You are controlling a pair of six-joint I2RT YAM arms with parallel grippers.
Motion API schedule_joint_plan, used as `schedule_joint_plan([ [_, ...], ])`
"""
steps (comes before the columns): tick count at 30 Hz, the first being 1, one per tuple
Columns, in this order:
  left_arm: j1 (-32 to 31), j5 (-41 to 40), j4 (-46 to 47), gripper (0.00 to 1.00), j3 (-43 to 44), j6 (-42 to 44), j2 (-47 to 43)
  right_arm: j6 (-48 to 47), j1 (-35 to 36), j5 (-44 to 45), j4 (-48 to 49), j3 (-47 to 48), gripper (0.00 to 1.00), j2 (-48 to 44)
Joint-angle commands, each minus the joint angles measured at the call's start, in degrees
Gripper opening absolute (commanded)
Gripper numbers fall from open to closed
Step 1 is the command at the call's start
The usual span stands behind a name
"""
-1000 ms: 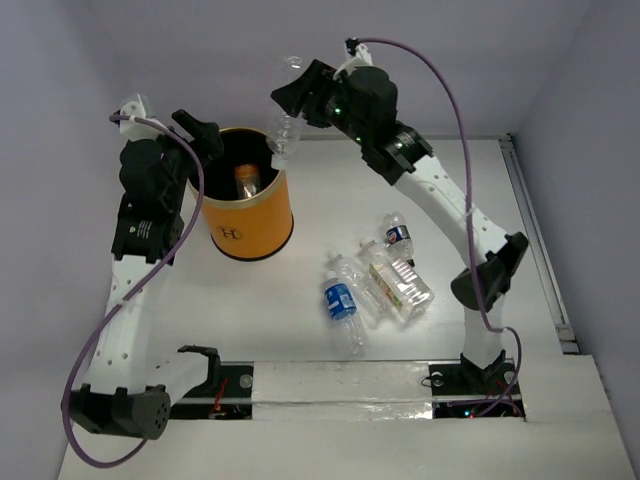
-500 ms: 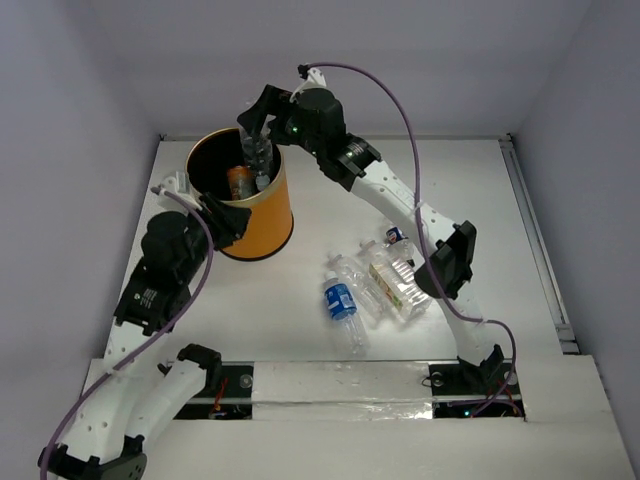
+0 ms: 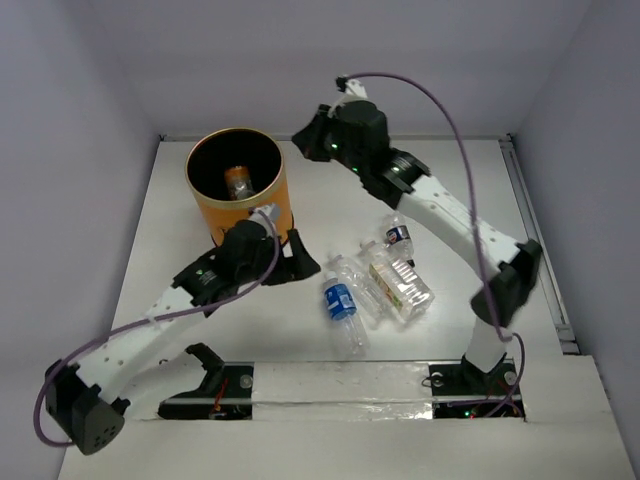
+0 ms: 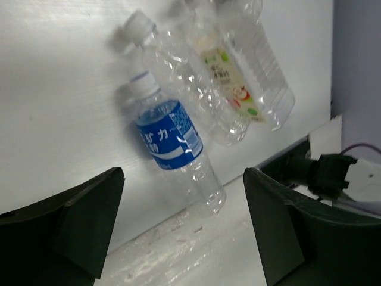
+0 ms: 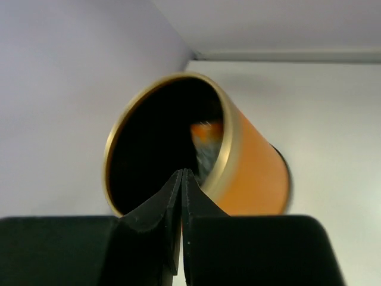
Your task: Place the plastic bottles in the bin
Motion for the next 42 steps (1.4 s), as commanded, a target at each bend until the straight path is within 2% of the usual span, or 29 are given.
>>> schedule_joint_plan([
  [1, -5.32, -0.99, 1.81, 0.79, 1.77, -1.54, 4.16, -2.07, -4.14, 1.46, 1.92, -13.16, 0.06, -15.67],
  [2, -7.68, -1.78, 1.64, 0.81, 1.77, -1.90, 6.43, -2.42, -5.98, 1.54, 0.35, -20.77, 0.06, -18.57],
  [5, -9.90, -2.49, 1.37, 0.85, 2.12, -2.34, 9.61, -5.57, -7.92, 2.50, -5.01, -30.22, 0.07, -29.04],
  [9, -11.92, -0.65, 1.28, 0.89, 3.35, -2.08, 15.84, -7.26, -8.46, 5.49, -12.67, -42.44, 0.14, -39.06],
  [11, -12.54, 2.42, 2.59, 0.90, 3.61, -2.34, 17.79, -6.39, -10.12, 5.42, -13.99, -49.21, 0.41, -43.62],
  [12, -12.54, 3.39, 3.21, 0.90, 3.44, -2.95, 19.36, -5.95, -12.04, 3.32, -14.00, -51.15, 0.60, -44.78],
  [15, -13.07, 4.19, 4.18, 0.91, 3.79, -4.01, 22.09, -5.59, -14.95, -1.51, -13.91, -56.44, 0.83, -46.38],
  [18, -13.07, 3.23, 4.36, 0.91, 5.02, -4.19, 24.81, -7.26, -16.97, -1.89, -15.13, -57.24, 0.92, -43.93],
  [25, -13.07, 2.52, 6.38, 0.92, 6.95, -4.10, 32.11, -10.86, -22.52, -5.57, -15.76, -55.22, 0.98, -34.10],
  [32, -14.12, -1.07, 6.82, 0.91, 7.31, -3.83, 35.90, -14.90, -26.12, -8.63, -15.67, -48.45, 0.98, -20.74],
  [39, -15.87, -3.54, 7.00, 0.83, 6.25, -3.39, 38.71, -15.61, -26.65, -10.85, -16.28, -42.21, 0.95, -9.66],
  [42, -16.41, -5.65, 6.91, 0.73, 5.11, -3.57, 38.98, -15.70, -26.65, -11.20, -16.63, -40.54, 0.94, -6.57],
])
